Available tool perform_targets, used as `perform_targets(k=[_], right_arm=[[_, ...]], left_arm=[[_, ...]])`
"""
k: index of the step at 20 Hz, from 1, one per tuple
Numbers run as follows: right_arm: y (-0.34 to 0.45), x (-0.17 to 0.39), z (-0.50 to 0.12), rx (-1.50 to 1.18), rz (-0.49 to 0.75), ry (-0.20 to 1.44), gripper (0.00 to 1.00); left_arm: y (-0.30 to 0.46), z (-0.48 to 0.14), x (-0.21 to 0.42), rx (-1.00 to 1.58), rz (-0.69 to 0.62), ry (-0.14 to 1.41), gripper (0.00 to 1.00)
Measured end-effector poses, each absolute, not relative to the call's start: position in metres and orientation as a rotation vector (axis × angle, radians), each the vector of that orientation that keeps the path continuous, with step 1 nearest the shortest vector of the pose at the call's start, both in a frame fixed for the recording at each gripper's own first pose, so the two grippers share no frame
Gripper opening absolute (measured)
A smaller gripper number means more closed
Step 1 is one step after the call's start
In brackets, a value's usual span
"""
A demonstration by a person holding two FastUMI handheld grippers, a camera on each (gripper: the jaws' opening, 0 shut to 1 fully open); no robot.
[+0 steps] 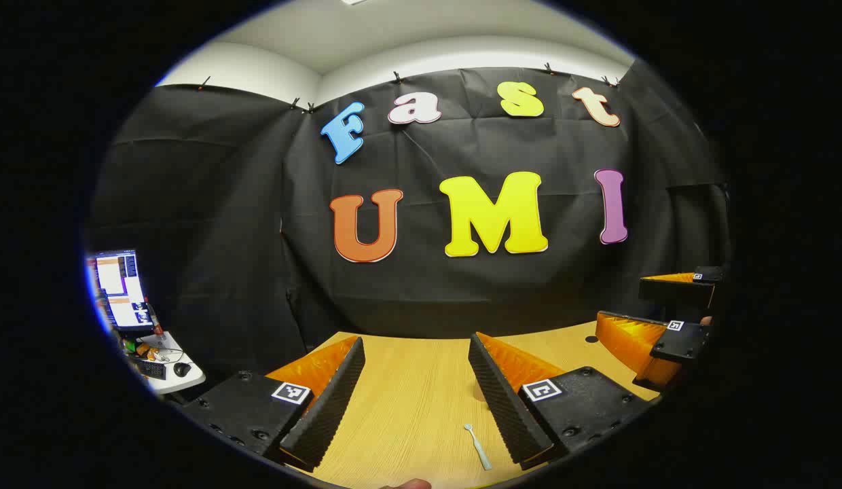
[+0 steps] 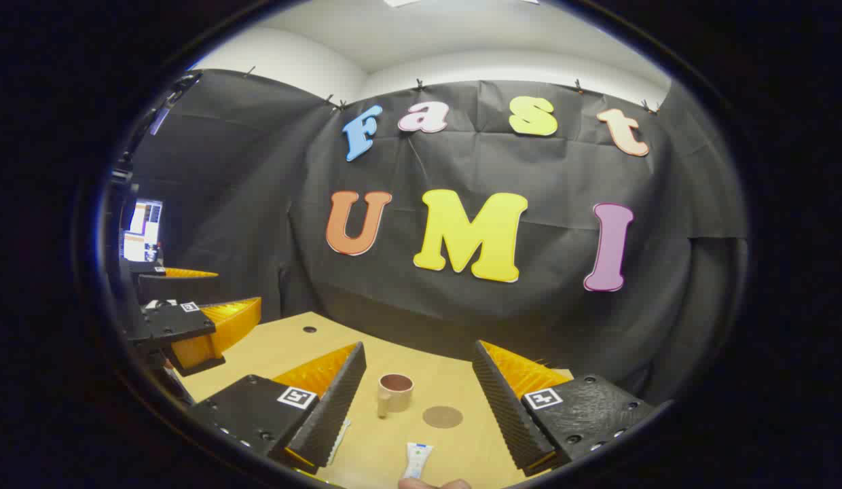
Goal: Put the toothbrush and toothpaste on the desktop into the cup, then pick up the cup and place it on the coaster on the desktop.
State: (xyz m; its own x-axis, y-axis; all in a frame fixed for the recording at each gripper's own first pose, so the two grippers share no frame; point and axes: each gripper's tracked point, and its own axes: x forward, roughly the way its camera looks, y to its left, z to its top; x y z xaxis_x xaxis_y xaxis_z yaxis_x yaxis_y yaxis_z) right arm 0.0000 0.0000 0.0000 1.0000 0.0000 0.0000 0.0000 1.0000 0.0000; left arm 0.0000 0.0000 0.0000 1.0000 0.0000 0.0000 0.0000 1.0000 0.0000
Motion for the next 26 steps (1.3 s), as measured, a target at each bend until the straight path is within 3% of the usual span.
perform_targets(k=[13, 26], right_arm=[[-0.028, -0.004, -0.007, 0.01, -0.002, 0.013, 0.95], [-0.051, 0.002, -0.08, 0.057, 0.038, 0.279, 0.95]], left_arm=[[-0.015, 0.007, 0.016, -0.016, 0.009, -0.006, 0.97], [-0.055, -0.081, 0.016, -0.128, -0.019, 0.345, 0.98]])
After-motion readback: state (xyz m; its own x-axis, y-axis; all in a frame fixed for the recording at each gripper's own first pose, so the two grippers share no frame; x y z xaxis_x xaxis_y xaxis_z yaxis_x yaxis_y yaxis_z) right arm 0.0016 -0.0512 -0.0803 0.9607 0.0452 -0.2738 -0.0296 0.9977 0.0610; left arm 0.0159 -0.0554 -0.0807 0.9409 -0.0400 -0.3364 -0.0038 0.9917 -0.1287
